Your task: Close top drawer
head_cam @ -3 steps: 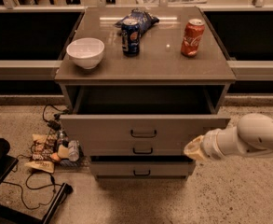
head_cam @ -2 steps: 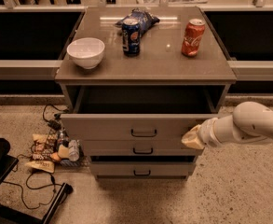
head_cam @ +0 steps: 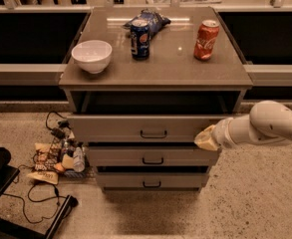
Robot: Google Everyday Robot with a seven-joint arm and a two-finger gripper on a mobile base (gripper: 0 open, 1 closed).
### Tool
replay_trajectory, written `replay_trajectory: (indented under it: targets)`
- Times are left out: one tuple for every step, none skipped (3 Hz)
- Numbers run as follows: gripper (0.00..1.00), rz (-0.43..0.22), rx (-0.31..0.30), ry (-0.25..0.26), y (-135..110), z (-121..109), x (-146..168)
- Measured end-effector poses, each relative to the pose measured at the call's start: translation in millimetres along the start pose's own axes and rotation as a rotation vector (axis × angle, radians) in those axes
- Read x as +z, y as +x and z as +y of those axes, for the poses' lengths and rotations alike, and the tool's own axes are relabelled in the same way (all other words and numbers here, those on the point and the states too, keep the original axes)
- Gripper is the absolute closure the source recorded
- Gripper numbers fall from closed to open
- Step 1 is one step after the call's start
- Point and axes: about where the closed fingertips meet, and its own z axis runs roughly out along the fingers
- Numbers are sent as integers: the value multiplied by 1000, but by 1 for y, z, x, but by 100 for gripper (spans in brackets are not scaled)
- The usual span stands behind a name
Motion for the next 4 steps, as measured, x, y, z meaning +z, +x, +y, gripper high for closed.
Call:
replay_trajectory:
  targets:
    - [100, -15, -7, 11, -7, -13, 1]
    - [100, -35, -8, 25, -15, -33, 8]
    - [100, -19, 7, 34, -20, -46, 17]
    - [100, -19, 7, 34, -20, -46, 17]
